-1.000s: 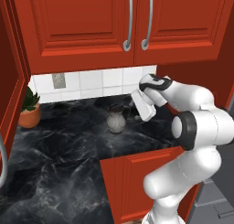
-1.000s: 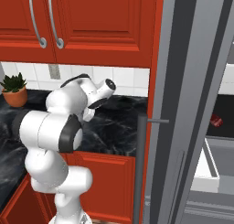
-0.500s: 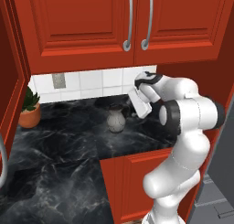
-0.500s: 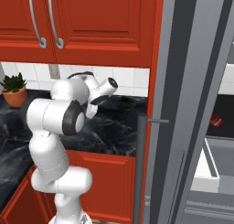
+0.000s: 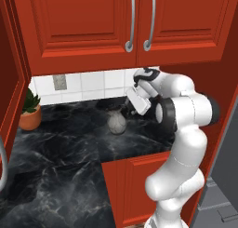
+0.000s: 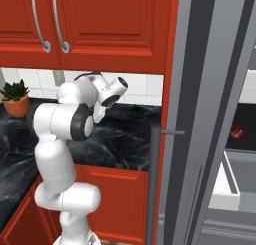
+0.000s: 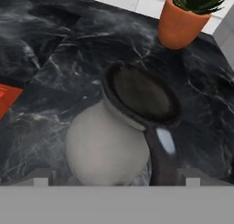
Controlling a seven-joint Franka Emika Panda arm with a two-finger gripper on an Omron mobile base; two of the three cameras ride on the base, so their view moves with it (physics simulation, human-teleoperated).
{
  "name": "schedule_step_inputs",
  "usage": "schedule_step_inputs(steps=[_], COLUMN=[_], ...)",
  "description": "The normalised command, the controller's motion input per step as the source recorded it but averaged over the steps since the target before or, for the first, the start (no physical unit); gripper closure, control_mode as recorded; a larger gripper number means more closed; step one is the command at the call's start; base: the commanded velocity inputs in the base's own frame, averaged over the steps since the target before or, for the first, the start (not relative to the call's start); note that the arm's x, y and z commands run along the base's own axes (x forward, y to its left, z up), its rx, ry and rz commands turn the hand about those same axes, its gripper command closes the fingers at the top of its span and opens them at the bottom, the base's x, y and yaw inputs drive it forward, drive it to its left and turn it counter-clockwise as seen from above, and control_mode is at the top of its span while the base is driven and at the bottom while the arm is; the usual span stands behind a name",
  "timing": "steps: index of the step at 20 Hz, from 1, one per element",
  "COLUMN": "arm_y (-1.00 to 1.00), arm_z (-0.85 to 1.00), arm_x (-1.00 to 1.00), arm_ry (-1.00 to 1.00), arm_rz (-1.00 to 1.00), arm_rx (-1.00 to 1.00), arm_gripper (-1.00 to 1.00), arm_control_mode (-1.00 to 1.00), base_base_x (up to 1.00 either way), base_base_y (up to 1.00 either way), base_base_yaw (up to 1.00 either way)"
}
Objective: Move the steak and sausage from the top shelf to the second highest shelf to make space. Then, place the pitcher from the counter on the cleared top shelf.
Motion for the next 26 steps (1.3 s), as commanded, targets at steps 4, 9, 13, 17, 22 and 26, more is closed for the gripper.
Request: schedule_step_inputs(steps=[4,9,13,17,22,26], arm_y=[0.01,-0.08,-0.27,-0.52,-0.47,-0.05], arm_z=[-0.04,-0.16,-0.34,-0.24,0.00,0.00], arm_x=[-0.41,-0.47,-0.36,-0.41,-0.12,0.12], arm_ry=[0.00,-0.04,-0.08,-0.07,-0.05,0.00], arm_rz=[0.06,0.00,0.00,0.00,0.00,0.00], arm_rx=[0.00,0.00,0.00,0.00,0.02,0.02], arm_gripper=[-1.00,-1.00,-1.00,-1.00,-1.00,-1.00], arm_control_mode=[-1.00,-1.00,-1.00,-1.00,-1.00,-1.00], base_base_x=[0.00,0.00,0.00,0.00,0.00,0.00], base_base_y=[0.00,0.00,0.00,0.00,0.00,0.00], base_base_yaw=[0.00,0.00,0.00,0.00,0.00,0.00])
